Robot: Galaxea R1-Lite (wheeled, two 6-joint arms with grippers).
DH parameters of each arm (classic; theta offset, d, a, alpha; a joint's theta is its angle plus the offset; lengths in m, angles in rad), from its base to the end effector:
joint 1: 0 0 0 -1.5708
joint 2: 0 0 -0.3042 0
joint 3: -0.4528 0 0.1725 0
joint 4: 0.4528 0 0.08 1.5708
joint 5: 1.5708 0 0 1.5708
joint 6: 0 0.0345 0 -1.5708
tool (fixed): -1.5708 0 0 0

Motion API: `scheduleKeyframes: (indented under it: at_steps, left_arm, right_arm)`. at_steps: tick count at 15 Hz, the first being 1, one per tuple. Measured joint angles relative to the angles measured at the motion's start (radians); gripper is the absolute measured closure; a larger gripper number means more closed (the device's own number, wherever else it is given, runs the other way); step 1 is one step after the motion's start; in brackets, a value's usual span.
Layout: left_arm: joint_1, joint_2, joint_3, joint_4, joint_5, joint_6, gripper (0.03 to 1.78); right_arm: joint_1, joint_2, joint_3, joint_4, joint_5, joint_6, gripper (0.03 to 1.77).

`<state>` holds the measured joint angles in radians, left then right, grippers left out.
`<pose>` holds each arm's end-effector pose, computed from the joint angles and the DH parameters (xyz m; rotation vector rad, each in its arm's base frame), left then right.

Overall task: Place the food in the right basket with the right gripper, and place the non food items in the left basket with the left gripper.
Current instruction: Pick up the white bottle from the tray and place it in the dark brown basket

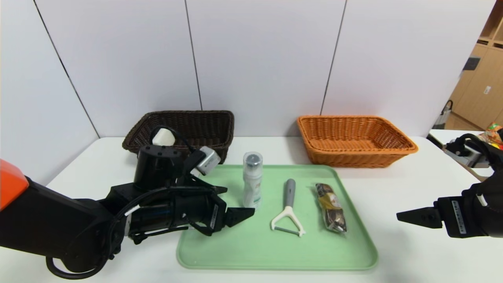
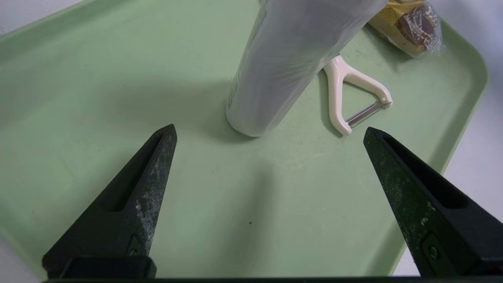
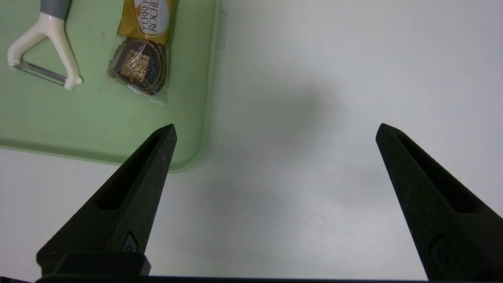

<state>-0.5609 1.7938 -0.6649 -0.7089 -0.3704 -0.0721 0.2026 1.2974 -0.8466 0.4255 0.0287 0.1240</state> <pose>0.2510 -0.1724 0.1430 -0.0244 0.4662 -0.9009 0.1601 0.0339 0.2053 0.0392 0.8864 0.1616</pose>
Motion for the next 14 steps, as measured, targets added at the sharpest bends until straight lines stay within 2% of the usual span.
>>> scheduleKeyframes:
  at_steps: [7,13,14]
  left_arm:
    - [-0.028,0.071,-0.12,-0.069,-0.024,0.002,0.12]
    - [-0.044,0.142,-0.16,-0.121,-0.026,0.0,0.12]
    - [-0.045,0.147,-0.165,-0.12,-0.026,-0.001,0.32]
  right_arm:
    - [0.002,0.0,0.007,-0.003,-0.001,-0.002,0.04]
    - [0.004,-0.001,0.009,0.0,-0.002,-0.002,0.04]
    - [0.004,-0.001,0.009,-0.002,-0.002,-0.002,0.04]
